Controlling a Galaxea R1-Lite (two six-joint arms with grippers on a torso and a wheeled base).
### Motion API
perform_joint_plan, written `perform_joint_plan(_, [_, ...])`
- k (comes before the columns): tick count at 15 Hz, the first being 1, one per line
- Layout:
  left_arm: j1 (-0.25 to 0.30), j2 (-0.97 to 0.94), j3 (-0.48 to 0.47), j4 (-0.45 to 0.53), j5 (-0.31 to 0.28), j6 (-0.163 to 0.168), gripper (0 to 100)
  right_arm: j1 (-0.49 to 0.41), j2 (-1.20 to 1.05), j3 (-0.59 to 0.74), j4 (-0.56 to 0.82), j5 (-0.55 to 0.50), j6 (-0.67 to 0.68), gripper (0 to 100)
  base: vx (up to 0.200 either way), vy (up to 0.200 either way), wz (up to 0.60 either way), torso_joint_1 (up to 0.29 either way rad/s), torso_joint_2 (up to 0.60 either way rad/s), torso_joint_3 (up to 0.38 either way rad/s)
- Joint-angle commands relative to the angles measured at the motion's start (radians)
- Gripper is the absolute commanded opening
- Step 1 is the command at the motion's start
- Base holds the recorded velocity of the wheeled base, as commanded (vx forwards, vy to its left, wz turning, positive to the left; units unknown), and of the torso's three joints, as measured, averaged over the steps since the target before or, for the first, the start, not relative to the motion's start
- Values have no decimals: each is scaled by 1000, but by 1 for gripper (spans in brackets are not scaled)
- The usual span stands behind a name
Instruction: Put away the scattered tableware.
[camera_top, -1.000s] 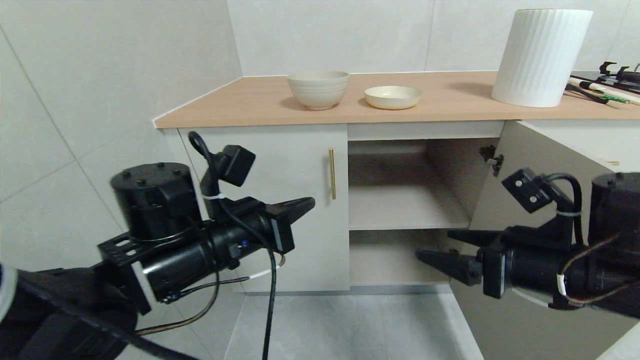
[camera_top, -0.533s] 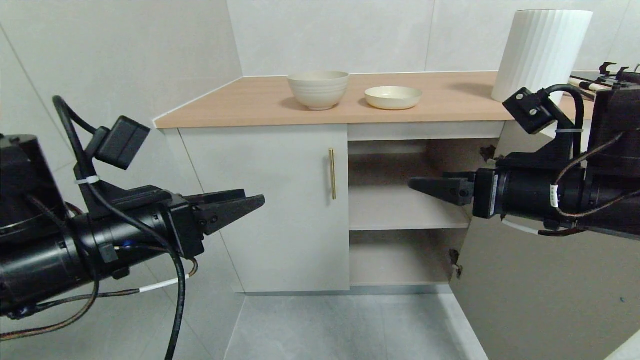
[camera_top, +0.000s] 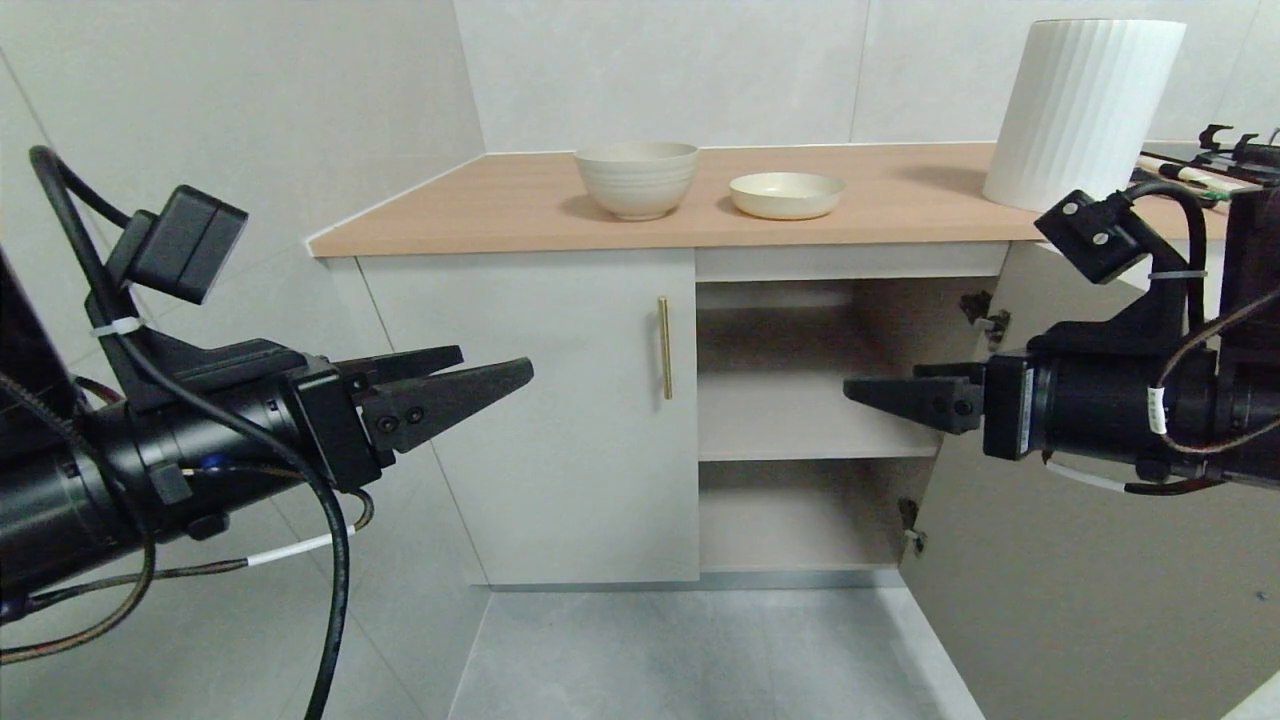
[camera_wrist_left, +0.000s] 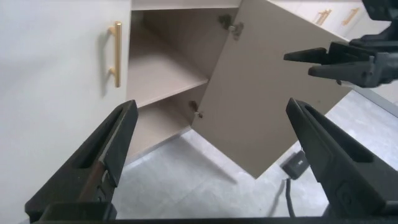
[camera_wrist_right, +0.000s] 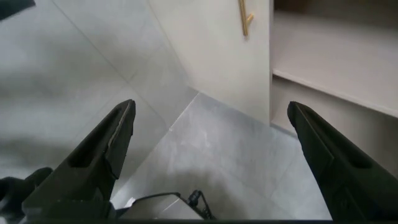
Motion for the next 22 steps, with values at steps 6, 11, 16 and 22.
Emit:
perform_joint_plan(6, [-3,2,-6,16,1,3,100,0,-88,-9,122,4,1,100,100,0,0,-1,1,2])
perform_joint_plan(11, [-3,4,-8,23,1,5,100,0,-88,5,122,6,-3,100,200,0,0,5,2,0])
perform_joint_plan(16, [-3,1,-8,23,1,3,100,0,-91,12,119,4,-3,100,200,0,0,-1,3,0])
perform_joint_plan(22, [-3,-8,-6,16,2,3,100,7,-110,18,119,6,-6,100,67,0,0,2,0,1])
